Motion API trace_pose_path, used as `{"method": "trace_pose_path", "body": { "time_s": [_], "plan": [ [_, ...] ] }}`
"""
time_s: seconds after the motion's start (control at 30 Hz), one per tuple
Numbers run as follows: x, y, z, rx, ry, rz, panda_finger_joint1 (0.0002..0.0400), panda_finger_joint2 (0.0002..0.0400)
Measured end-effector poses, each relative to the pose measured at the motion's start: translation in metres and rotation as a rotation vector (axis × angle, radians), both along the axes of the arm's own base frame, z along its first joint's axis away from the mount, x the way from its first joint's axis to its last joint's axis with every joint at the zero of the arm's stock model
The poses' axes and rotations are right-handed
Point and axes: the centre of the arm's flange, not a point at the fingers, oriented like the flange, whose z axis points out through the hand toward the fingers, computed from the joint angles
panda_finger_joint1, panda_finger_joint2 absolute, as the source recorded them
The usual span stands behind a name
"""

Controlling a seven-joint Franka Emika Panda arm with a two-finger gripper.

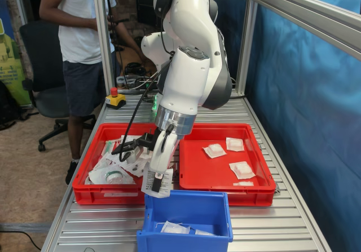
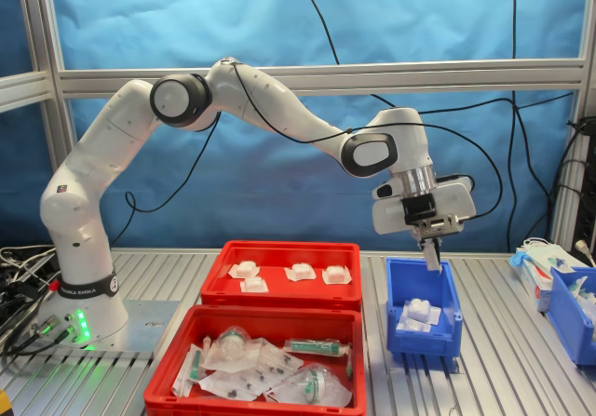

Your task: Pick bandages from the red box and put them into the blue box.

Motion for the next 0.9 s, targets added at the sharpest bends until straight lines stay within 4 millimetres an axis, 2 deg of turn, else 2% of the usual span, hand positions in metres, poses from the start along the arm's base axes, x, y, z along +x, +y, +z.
{"method": "trace_pose_path", "body": {
  "time_s": [0.83, 0.9],
  "plan": [
    [0.0018, 0.0014, 0.0027, 0.0, -0.019, 0.007, 0.0067, 0.0067],
    [0.0018, 0.0016, 0.0028, 0.0, -0.019, 0.007, 0.0077, 0.0077]
  ]
}}
